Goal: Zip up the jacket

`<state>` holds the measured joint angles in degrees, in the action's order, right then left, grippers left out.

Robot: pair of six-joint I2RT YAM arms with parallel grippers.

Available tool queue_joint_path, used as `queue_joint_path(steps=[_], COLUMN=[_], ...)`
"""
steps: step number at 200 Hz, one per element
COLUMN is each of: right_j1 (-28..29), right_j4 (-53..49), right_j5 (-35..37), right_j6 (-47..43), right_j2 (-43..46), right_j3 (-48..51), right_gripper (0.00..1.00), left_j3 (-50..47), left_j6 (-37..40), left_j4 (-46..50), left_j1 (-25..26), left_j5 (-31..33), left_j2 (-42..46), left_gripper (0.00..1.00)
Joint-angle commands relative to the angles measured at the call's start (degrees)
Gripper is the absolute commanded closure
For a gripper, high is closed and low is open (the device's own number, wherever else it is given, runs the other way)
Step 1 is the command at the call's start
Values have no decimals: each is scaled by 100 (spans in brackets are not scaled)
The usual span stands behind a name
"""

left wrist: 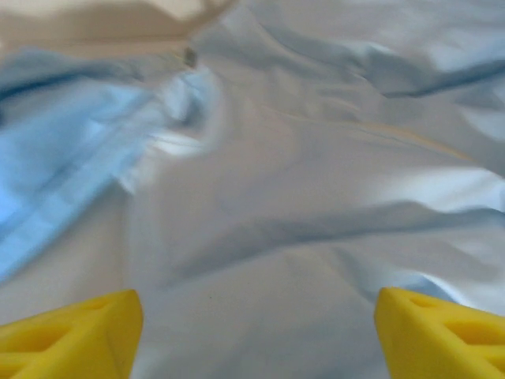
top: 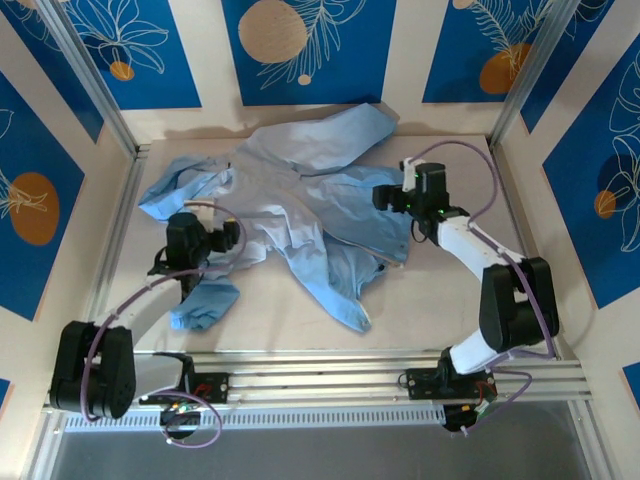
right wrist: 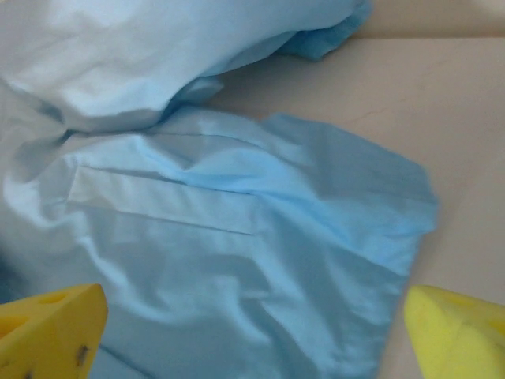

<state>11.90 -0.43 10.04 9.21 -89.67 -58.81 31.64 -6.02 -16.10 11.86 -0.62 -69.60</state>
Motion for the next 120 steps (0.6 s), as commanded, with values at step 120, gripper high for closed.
queue_joint_path(steps=[120], right_j1=[720], right_j4=[-2915], right_j5=[-1136], right_j6=[1677], right_j2=[-1706], right_j3=[-518], right_gripper=[45], left_j3=[2118], left_j6=[-2469], left_j4=[1747], left_j1=[4166], left_j5=[734], left_j2=[-3011], left_gripper=[46])
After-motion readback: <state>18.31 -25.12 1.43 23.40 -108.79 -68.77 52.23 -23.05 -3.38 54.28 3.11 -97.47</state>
